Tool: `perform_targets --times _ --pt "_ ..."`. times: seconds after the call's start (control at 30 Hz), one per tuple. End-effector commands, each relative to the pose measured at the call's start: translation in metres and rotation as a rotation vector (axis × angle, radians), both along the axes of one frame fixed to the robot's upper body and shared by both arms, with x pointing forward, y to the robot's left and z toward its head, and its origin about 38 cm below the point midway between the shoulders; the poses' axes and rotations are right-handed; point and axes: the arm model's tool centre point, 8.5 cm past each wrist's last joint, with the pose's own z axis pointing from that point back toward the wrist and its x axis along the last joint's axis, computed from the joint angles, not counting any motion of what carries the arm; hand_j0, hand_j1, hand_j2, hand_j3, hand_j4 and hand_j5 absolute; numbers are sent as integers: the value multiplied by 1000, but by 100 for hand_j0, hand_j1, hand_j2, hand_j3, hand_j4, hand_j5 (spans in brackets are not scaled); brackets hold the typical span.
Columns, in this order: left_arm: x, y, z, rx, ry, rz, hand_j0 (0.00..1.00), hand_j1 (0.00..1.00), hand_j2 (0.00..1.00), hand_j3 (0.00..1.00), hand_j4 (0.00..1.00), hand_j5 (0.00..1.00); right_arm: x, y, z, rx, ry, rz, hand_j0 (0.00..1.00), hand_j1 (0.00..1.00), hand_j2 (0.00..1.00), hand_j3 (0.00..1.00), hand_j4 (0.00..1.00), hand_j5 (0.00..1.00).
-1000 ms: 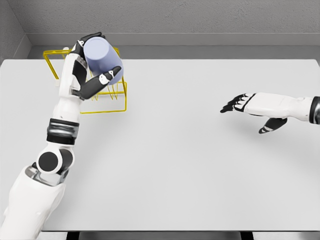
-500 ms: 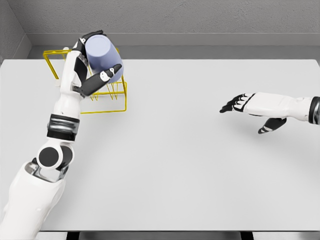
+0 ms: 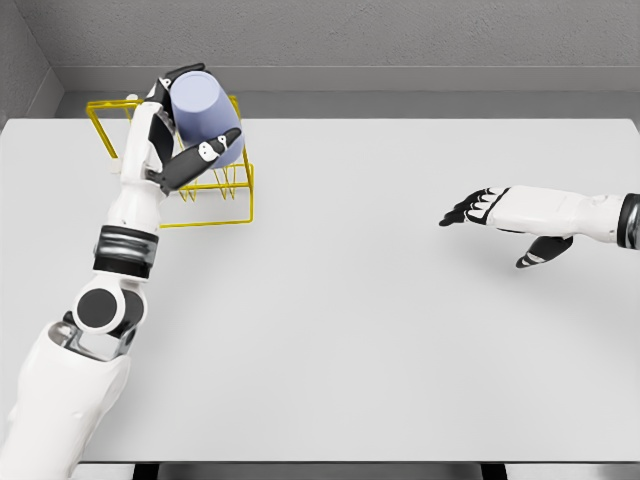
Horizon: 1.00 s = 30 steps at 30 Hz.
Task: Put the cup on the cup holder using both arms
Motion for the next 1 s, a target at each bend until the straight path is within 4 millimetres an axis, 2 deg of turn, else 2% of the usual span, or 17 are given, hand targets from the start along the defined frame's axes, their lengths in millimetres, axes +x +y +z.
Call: perform_targets --times 0.0,0.13,0.2,0.23,0.67,0.8,0.83,0.97 --pt "0 0 0 -2 3 0 67 67 67 67 67 67 0 0 1 5 1 -2 100 100 100 100 100 100" --pt "0 -1 0 -7 6 -3 72 72 72 72 72 72 0 0 0 6 2 -3 100 100 100 100 100 100" --pt "0 -1 0 -6 5 -3 96 96 96 96 96 96 0 0 0 6 3 -2 100 100 100 100 100 100" --pt "0 0 0 -3 3 -2 100 100 100 100 100 100 1 3 0 11 2 1 100 100 100 100 100 100" --pt "-3 1 -1 -5 3 -2 100 100 100 100 100 100 1 3 -1 12 3 3 100 100 100 100 100 100" --pt "-12 17 -5 -21 -29 26 100 100 100 100 100 100 1 3 -1 12 3 3 100 100 100 100 100 100" --pt "-18 19 -11 -26 -26 33 100 100 100 100 100 100 1 3 -1 12 3 3 100 100 100 100 100 100" --pt "-36 47 -2 -15 -203 22 100 100 100 100 100 100 0 4 -3 9 9 6 100 100 100 100 100 100"
